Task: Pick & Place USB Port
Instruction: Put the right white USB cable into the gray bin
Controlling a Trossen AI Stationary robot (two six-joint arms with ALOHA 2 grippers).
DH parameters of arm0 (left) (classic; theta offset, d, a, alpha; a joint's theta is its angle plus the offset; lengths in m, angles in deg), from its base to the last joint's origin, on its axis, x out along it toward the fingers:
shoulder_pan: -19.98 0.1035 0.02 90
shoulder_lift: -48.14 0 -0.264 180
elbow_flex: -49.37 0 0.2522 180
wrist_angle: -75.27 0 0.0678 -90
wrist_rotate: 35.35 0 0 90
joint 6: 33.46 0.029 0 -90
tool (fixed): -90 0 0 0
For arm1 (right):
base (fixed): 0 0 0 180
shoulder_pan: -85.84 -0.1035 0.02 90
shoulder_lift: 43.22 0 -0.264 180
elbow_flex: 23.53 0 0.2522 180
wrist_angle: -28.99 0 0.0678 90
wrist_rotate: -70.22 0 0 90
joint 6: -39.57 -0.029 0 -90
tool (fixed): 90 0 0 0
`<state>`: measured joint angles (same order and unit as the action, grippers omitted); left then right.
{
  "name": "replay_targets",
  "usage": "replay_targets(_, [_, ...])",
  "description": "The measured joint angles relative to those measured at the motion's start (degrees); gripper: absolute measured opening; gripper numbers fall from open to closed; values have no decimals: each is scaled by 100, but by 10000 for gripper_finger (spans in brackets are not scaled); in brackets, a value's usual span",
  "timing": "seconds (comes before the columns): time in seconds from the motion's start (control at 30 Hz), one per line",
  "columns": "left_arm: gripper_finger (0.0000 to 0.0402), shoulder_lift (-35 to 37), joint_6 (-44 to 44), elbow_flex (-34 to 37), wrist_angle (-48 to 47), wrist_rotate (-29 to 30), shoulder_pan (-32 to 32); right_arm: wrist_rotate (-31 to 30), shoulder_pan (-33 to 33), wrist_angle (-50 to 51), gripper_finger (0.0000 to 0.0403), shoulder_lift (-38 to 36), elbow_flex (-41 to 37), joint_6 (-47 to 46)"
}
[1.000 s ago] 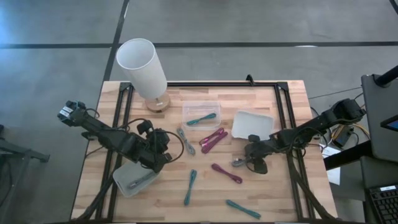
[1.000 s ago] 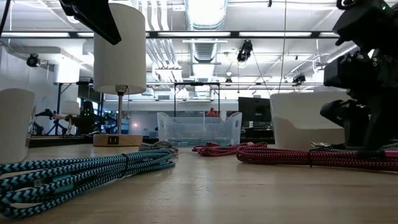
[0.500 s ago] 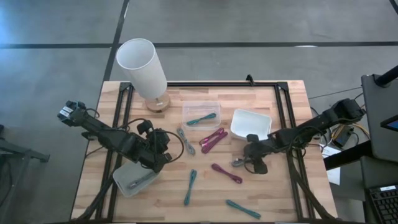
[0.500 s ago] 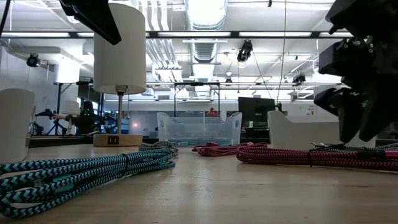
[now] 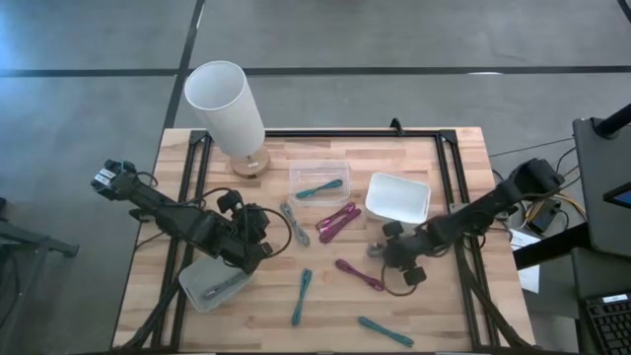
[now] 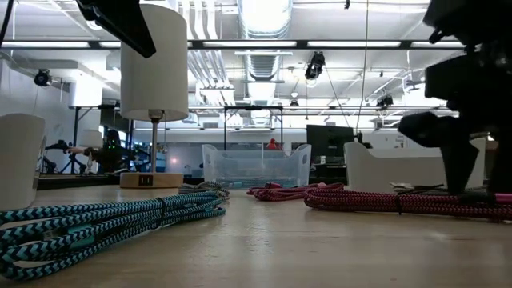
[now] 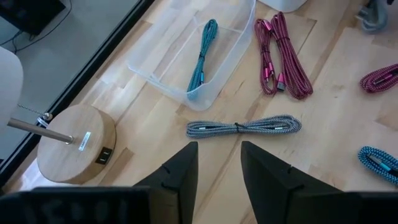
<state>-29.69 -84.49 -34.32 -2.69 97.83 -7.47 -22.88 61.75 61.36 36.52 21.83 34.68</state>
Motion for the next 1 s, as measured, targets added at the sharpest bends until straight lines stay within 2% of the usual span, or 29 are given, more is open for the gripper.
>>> replay_targets(0.27, [128,0,-9,0,20,-7,-2,-30,-32,1444,157,780,1006,-173])
replay_targets(0.4, [128,0,-3,0,17,-7,0,-460,-59,1710,157,841,1389,154])
replay_targets(0.5, [128,0,-2,2,19,-8,-1,-903,-47,1871,157,779,1455,274])
replay_targets(0.6, [128,0,1,2,18,-22,-1,-811,83,1829,157,737,1432,278])
replay_targets(0.83, [128,0,-7,2,18,-27,-2,-792,242,1807,157,1184,1365,352])
replay_targets(1.0, [127,0,-7,2,26,-70,0,-792,234,1811,133,1412,1385,510])
